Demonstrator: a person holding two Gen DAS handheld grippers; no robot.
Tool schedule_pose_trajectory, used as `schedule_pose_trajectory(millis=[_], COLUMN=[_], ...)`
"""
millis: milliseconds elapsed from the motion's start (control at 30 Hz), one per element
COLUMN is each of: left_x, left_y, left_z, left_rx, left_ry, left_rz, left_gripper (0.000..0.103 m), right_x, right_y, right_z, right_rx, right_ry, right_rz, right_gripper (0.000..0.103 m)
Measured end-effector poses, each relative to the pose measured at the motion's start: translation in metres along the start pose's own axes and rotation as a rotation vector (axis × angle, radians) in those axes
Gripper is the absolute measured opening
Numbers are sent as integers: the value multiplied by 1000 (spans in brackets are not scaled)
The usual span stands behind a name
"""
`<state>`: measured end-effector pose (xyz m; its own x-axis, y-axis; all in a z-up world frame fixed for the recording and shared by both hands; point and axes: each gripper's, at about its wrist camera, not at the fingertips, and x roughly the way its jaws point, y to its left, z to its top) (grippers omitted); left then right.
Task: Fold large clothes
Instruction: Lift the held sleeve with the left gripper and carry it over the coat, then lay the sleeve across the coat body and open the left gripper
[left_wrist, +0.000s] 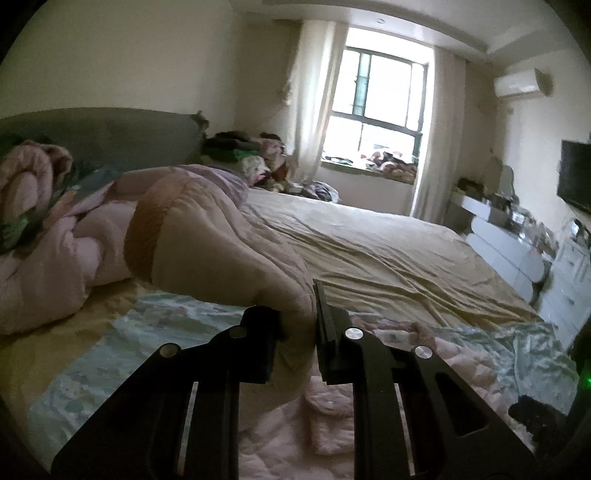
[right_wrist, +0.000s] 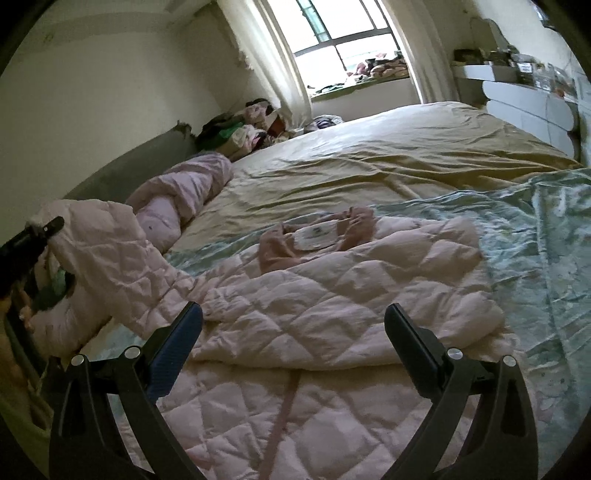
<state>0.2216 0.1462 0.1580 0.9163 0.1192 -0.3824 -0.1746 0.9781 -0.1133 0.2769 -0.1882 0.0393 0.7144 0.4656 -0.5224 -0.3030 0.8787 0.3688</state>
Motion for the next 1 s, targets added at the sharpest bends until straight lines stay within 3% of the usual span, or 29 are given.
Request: schedule_pose_trajectory(millis=[567, 1000], left_x=[28, 51], left_y=[-105, -167], left_z=[-48, -110], left_rx=[162, 261], left_ry=[80, 213], left_rz=[-107, -203], left_gripper=[10, 12], right_x=[-35, -39], right_y=[-81, -116], right_z=[-2, -5], right_rx=[110, 148], right_ry=[-56, -31], right_rz=[-69, -128], right_gripper=[98, 98])
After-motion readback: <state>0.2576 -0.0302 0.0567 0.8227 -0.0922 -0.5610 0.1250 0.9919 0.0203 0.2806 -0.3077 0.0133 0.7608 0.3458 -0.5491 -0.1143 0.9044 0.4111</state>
